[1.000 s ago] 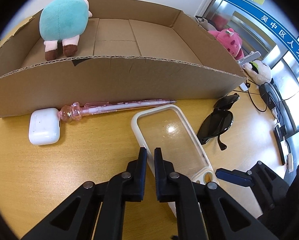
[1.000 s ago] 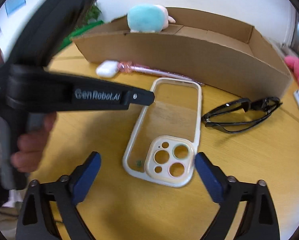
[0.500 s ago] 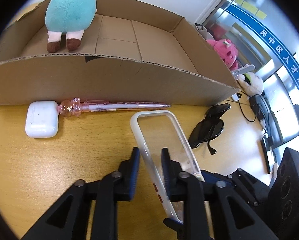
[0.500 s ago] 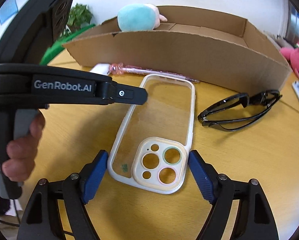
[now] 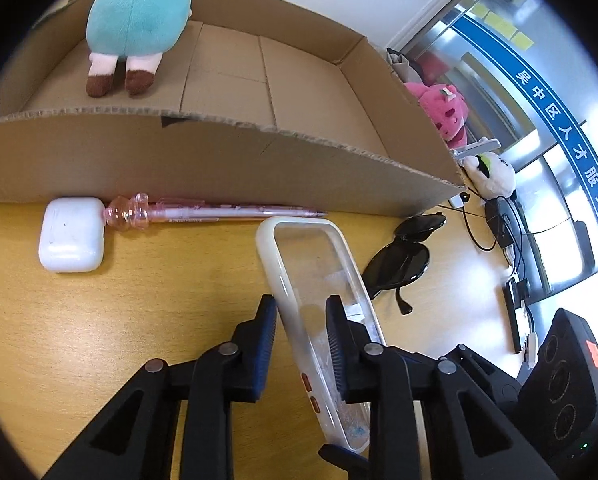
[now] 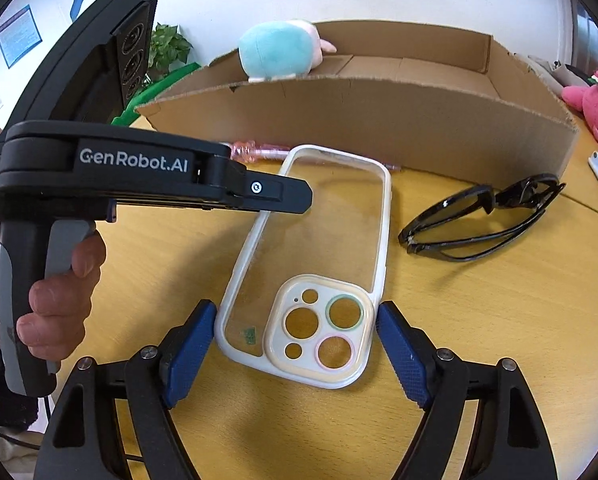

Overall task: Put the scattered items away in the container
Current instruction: 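Lift the clear phone case with the left gripper and carry it over the box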

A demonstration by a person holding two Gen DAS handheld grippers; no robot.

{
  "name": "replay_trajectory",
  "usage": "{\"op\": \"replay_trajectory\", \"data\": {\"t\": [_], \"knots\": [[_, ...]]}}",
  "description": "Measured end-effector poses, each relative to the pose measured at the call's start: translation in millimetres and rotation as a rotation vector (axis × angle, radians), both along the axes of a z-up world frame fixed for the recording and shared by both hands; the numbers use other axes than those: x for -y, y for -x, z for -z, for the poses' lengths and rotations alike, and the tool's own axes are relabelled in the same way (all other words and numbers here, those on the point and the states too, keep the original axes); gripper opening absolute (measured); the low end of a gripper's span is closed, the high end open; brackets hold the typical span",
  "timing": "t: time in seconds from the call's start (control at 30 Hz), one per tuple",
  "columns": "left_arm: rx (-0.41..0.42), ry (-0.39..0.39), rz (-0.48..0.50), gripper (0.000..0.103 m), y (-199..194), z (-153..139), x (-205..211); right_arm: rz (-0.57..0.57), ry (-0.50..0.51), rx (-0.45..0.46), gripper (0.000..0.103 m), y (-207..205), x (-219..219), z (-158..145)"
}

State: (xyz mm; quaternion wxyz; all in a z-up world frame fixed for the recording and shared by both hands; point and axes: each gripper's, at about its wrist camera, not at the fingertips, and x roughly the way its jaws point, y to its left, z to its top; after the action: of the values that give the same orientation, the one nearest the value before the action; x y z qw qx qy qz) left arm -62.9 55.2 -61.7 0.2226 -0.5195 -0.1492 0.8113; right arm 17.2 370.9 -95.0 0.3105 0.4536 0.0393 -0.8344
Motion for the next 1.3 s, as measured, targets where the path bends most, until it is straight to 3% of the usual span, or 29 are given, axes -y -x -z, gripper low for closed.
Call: {"op": "replay_trajectory", "data": {"t": [0.37,0.8,1.03,1.3], "knots": [[-0.101,0.017,-0.017,0.025,15.8,-61.9,2.0,-0.004,0.057,-0.091,0.086,16.1,12.3,-55.3],[-0.288,0.032,-0.002,0.025,41.9,-135.4,4.9,0.009,0.061,-0.230,0.086,31.5,30.2,-111.9],[-0.397,0.062,0.018,0.025,103.8,-183.2,7.4,0.013,0.059,-0.294,0.086,88.0,41.5,-157.8],[-0.407,0.059,0.002,0.025,184.9,-202.8,22.0,-0.008,0.073,-0.245,0.086,173.3,59.5,-188.4]]}}
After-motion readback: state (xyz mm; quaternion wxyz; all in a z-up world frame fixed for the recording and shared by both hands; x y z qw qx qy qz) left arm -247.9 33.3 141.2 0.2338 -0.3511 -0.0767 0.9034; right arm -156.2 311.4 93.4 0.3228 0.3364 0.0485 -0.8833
